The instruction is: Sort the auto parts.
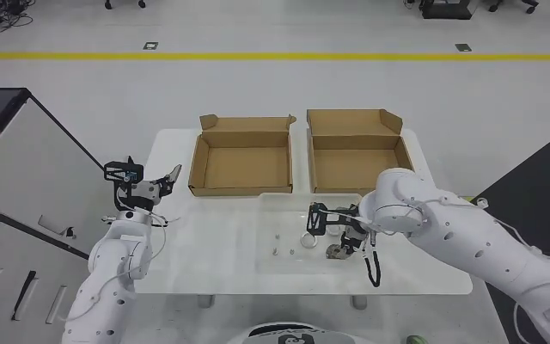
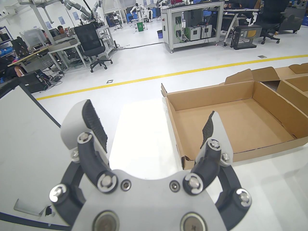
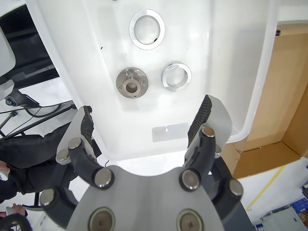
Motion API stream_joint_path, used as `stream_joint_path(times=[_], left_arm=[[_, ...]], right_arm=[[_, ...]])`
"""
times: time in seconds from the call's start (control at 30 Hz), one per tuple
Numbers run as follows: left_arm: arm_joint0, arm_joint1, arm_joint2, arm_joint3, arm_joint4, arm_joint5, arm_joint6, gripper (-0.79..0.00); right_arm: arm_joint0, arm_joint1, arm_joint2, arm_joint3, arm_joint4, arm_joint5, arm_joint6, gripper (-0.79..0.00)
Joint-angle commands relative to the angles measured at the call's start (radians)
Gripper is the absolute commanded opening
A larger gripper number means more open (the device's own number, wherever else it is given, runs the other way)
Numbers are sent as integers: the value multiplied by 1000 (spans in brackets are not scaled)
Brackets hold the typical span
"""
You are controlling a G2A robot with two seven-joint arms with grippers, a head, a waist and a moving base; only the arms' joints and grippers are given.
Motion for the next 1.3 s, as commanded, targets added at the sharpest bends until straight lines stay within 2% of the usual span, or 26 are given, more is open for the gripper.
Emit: stream_joint_path(times=[0.0, 0.33, 0.73, 0.8, 0.93, 1.17, 1.27], left_arm=[[0, 0, 0, 0, 0, 0, 0, 0], [0, 0, 0, 0, 0, 0, 0, 0], [0, 0, 0, 0, 0, 0, 0, 0], [0, 0, 0, 0, 0, 0, 0, 0], [0, 0, 0, 0, 0, 0, 0, 0], [0, 0, 0, 0, 0, 0, 0, 0], [0, 0, 0, 0, 0, 0, 0, 0]], right_arm=[[0, 0, 0, 0, 0, 0, 0, 0], [-20, -5, -36, -1, -74, 3, 3, 0], [43, -40, -146, 55, -55, 8, 9, -15], [53, -45, -160, 63, -55, 6, 7, -62], [71, -53, -186, 80, -54, -1, 0, -209], [101, -64, -235, 102, -52, -10, -9, -277], [113, -68, -253, 111, -47, -13, -12, -271]])
